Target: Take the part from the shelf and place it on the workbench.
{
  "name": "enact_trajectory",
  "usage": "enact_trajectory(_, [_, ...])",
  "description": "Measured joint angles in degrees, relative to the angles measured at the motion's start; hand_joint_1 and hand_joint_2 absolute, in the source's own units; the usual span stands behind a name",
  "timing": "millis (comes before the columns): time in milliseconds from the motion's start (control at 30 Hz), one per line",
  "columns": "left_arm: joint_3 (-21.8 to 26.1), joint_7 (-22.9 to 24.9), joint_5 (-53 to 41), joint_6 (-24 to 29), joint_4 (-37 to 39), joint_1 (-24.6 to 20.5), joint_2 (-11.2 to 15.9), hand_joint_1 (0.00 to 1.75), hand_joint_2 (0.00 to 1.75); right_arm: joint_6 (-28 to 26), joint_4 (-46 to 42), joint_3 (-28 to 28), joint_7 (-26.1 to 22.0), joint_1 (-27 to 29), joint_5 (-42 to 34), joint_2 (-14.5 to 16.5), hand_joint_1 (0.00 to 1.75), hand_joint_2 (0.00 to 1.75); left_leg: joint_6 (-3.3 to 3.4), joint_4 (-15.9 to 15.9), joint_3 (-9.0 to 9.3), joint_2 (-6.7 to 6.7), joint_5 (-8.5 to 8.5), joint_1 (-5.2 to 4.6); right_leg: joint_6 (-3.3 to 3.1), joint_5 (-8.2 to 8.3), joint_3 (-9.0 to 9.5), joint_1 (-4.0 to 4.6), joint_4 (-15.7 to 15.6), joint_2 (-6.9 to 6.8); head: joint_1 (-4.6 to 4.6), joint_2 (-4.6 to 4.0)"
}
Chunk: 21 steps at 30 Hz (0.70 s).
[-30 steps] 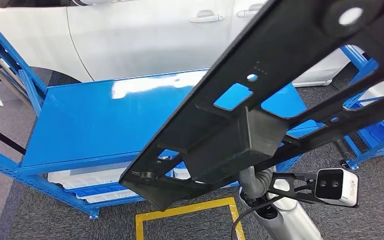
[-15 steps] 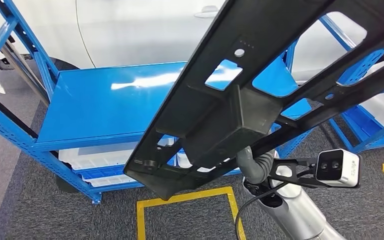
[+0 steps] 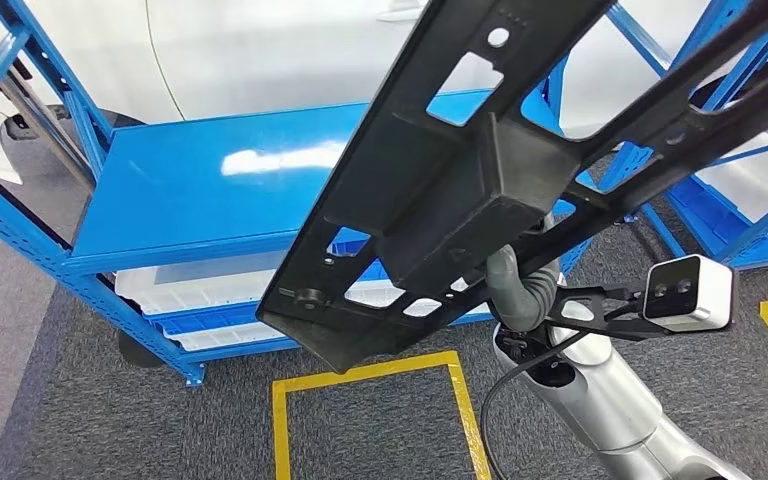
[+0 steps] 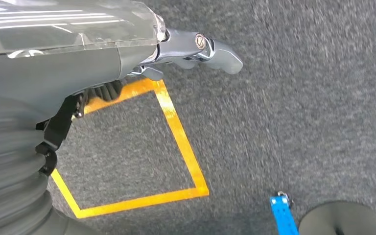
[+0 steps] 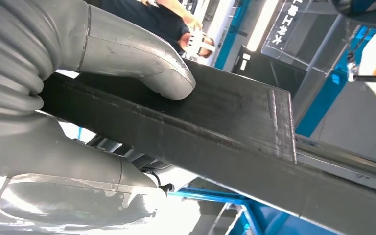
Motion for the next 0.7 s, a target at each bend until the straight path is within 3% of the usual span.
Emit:
enact_trajectory(33, [0.0, 0.0, 0.0, 0.0, 0.0, 0.0, 0.0, 0.00, 1.75, -0.1, 0.1, 0.1, -0.1, 0.0, -0.1, -0.1, 1.75, 1.75, 0.09, -1.3, 1.66, 0.00, 1.35, 0.00, 0.09, 0.49, -0.73, 0.06, 0.1, 0.00, -0.01, 0.00])
enact_trajectory(100, [0.0, 0.0, 0.0, 0.0, 0.0, -0.1, 0.1, 0.00, 1.75, -0.2, 0.3, 0.2, -0.2, -0.1, -0.1, -0.2, 1.75, 1.75, 0.62, -8.9, 7.48, 0.00, 3.46, -0.09, 0.40, 1.29, -1.91, 0.19, 0.6, 0.01, -0.01, 0.00])
enact_trajectory(167, [0.0, 0.0, 0.0, 0.1, 0.0, -0.3, 0.1, 0.00, 1.75, -0.4, 0.5, 0.3, -0.1, -0.6, -0.2, -0.2, 1.75, 1.75, 1.26, -15.7, 11.84, -0.05, 3.27, -0.37, 0.95, 1.99, -2.55, 0.30, 0.9, -0.04, 0.00, 0.00])
enact_trajectory(200, [0.0, -0.1, 0.0, 0.2, 0.0, -0.4, 0.2, 0.00, 1.75, -0.6, 0.6, 0.4, -0.1, -0.9, -0.3, -0.2, 1.75, 1.75, 1.56, -17.0, 12.45, -0.06, 2.93, -0.55, 1.29, 2.38, -2.69, 0.30, 0.9, -0.08, -0.01, 0.00])
enact_trajectory(267, [0.0, -0.1, 0.0, 0.3, 0.0, -0.4, 0.1, 0.00, 1.75, -1.1, 0.9, 0.8, -0.1, -1.5, -0.8, -0.2, 1.75, 1.75, 2.21, -17.5, 11.99, 0.01, 3.56, -0.54, 1.97, 2.98, -2.86, 0.20, 0.8, -0.09, 0.00, 0.00])
enact_trajectory(300, [0.0, -0.1, 0.0, 0.4, 0.0, -0.4, 0.1, 0.00, 1.75, -1.5, 1.0, 0.9, -0.1, -1.6, -1.0, -0.2, 1.75, 1.75, 2.63, -17.6, 11.66, 0.09, 4.11, -0.42, 2.29, 2.29, -3.23, 0.14, 1.4, 0.00, 0.00, 0.00])
enact_trajectory(367, [0.0, -0.1, 0.0, 0.4, 0.0, -0.5, 0.1, 0.00, 1.75, -2.5, 1.1, 1.1, -0.2, -1.8, -1.0, -0.2, 1.75, 1.75, 3.33, -17.8, 10.53, 0.31, 5.45, -0.16, 2.83, -2.02, -4.86, -0.03, 5.5, 0.18, 0.01, 0.00])
enact_trajectory(433, [0.0, -0.2, 0.0, 0.3, 0.0, -0.5, 0.1, 0.00, 1.75, -3.7, 1.1, 1.1, -0.7, -1.5, -0.5, -0.2, 1.75, 1.75, 3.58, -17.7, 8.98, 0.38, 6.58, -0.20, 3.27, -7.28, -7.02, -0.21, 13.0, 0.23, 0.01, 0.00])
enact_trajectory(467, [0.0, -0.2, 0.0, 0.3, 0.0, -0.5, 0.1, 0.00, 1.75, -4.0, 1.0, 1.2, -1.0, -1.2, -0.1, -0.3, 1.75, 1.75, 3.57, -17.7, 8.22, 0.38, 7.06, -0.20, 3.44, -8.30, -7.56, -0.30, 16.0, 0.22, 0.01, 0.00])
enact_trajectory(500, [0.0, -0.1, 0.0, 0.3, 0.0, -0.4, 0.1, 0.00, 1.75, -4.1, 1.0, 1.2, -1.5, -0.8, 0.3, -0.4, 1.75, 1.75, 3.51, -17.7, 7.53, 0.37, 7.48, -0.21, 3.53, -7.96, -7.30, -0.38, 17.4, 0.22, 0.01, 0.00])
enact_trajectory(533, [0.0, 0.0, 0.0, 0.4, 0.0, -0.4, 0.1, 0.00, 1.75, -3.9, 0.8, 1.2, -2.0, -0.3, 0.7, -0.5, 1.75, 1.75, 3.41, -17.6, 6.95, 0.35, 7.85, -0.20, 3.54, -6.59, -6.02, -0.44, 16.7, 0.22, 0.01, 0.00])
enact_trajectory(600, [0.0, 0.4, 0.0, 0.7, 0.0, -0.3, 0.1, 0.00, 1.75, -3.1, 0.5, 1.1, -2.6, 0.6, 1.5, -0.8, 1.75, 1.75, 3.06, -17.5, 6.20, 0.32, 8.47, -0.22, 3.19, -3.81, -0.74, -0.43, 9.7, 0.21, 0.01, 0.00])
enact_trajectory(667, [0.0, 0.8, 0.0, 0.9, 0.0, -0.4, 0.1, 0.00, 1.75, -1.3, -0.1, 0.5, -2.9, 1.8, 2.5, -0.9, 1.75, 1.75, 2.51, -17.2, 5.82, 0.31, 8.94, -0.33, 2.56, -3.69, 4.16, -0.11, 2.1, 0.21, 0.00, 0.00])
enact_trajectory(700, [0.0, 0.9, 0.0, 0.9, 0.0, -0.4, 0.1, 0.00, 1.75, 0.0, -0.5, -0.1, -3.0, 2.8, 3.3, -1.0, 1.75, 1.75, 2.19, -17.1, 5.71, 0.31, 9.18, -0.36, 2.23, -4.16, 5.19, 0.08, 0.3, 0.21, 0.00, 0.00])
